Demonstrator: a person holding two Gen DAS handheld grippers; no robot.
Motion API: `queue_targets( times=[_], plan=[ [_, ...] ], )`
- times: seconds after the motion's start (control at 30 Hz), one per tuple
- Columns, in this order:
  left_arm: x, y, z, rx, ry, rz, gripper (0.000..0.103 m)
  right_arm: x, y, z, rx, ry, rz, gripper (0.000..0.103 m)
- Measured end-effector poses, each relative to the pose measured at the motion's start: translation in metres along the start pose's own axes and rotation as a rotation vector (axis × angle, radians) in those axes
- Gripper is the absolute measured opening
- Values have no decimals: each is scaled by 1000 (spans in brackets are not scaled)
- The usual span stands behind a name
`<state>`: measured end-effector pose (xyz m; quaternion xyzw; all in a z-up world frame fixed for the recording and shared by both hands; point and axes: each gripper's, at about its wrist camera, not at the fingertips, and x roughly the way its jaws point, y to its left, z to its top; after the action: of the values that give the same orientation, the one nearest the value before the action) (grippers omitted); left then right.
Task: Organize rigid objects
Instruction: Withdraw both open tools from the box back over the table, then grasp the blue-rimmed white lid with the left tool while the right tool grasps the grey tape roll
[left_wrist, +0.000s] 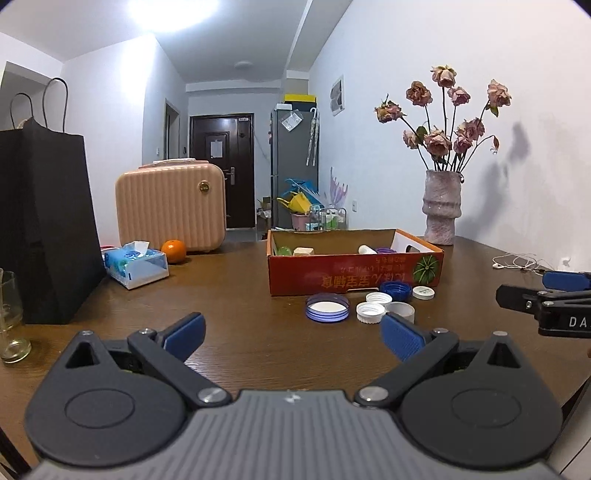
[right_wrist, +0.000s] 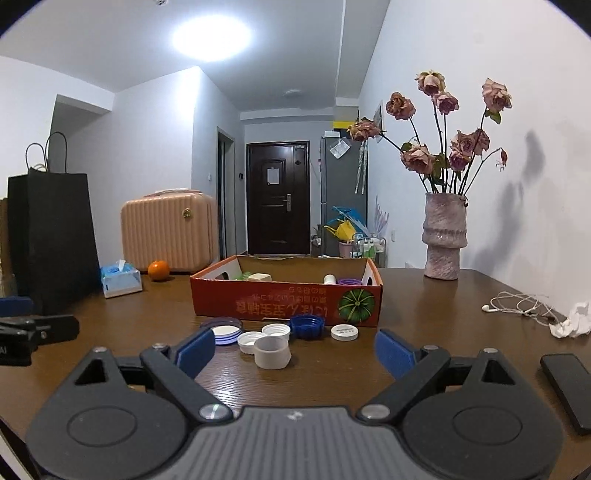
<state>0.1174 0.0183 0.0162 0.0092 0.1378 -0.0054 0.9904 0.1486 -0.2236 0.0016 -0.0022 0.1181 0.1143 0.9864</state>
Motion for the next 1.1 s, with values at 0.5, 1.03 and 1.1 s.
queue_targets(
  times=[0.5, 1.03, 1.1],
  plan=[
    [96, -23, -4, 64, 194, -73, 102, 74, -25, 7, 57, 145, 12, 84],
    [263, -17, 13, 106, 332, -191, 101, 202, 10, 10, -129, 371, 170, 64],
    [269, -16, 14, 93, 330, -213, 96, 208, 8, 8, -105, 389, 184, 53]
  ],
)
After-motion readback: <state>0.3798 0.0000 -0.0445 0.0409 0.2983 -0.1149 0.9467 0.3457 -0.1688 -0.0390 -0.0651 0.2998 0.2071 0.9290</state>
